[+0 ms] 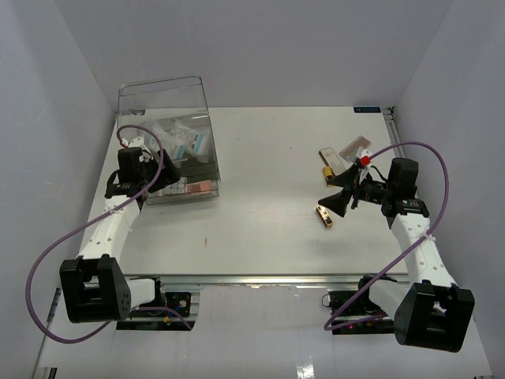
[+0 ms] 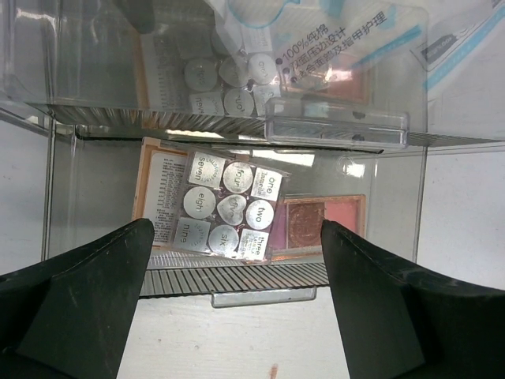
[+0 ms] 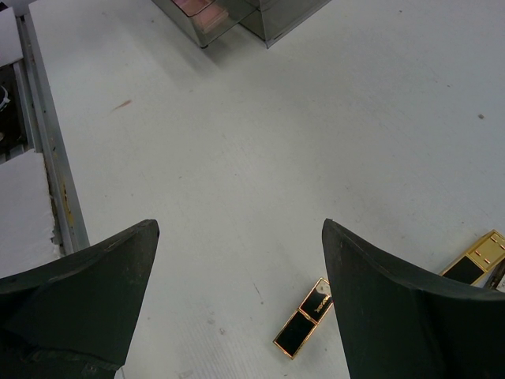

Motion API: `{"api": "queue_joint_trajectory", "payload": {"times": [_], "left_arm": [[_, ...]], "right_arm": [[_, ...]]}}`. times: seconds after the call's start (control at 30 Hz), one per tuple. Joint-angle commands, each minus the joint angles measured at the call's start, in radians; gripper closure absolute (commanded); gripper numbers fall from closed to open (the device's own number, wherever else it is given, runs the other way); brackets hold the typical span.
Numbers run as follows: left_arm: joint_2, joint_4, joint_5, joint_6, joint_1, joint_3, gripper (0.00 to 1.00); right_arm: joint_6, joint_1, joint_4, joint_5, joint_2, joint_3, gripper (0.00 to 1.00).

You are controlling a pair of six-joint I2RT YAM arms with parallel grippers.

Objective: Organize the makeup

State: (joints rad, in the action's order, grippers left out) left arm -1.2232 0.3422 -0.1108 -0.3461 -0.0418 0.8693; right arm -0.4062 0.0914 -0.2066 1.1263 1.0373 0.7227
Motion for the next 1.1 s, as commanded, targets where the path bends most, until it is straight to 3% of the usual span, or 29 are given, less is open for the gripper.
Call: {"api": "queue_joint_trajectory", "payload": {"times": [0.0, 0.3, 0.43, 0.7, 0.83, 1.07], "left_arm": [[0.083, -0.018, -0.020, 0.022, 0.005, -0.010, 0.02], [0.278, -0.046, -0.183, 0.068, 0.005, -0.038, 0.02], [0.339, -0.103, -0.306, 0.059, 0.006, -0.100, 0.02], [0.418, -0.179, -0.355, 0.058, 0.005, -0.177, 0.02], [0.445, -0.184, -0.368, 0.052, 0.005, -0.192, 0.02], [0.467, -0.180, -0.360, 0.057, 0.005, -0.194, 0.02]], "right_arm": [[-0.021, 0.005, 0.008, 0.002, 0.007, 0.001, 0.10], [-0.040, 0.021, -0.008, -0.104, 0.017, 0.009, 0.10], [-0.028, 0.021, 0.002, -0.297, 0.043, 0.009, 0.10], [0.158, 0.019, 0.066, -0.755, 0.197, 0.090, 0.10], [0.128, 0.019, 0.042, -0.788, 0.324, 0.203, 0.10], [0.161, -0.009, -0.097, -0.715, 0.666, 0.515, 0.10]]}}
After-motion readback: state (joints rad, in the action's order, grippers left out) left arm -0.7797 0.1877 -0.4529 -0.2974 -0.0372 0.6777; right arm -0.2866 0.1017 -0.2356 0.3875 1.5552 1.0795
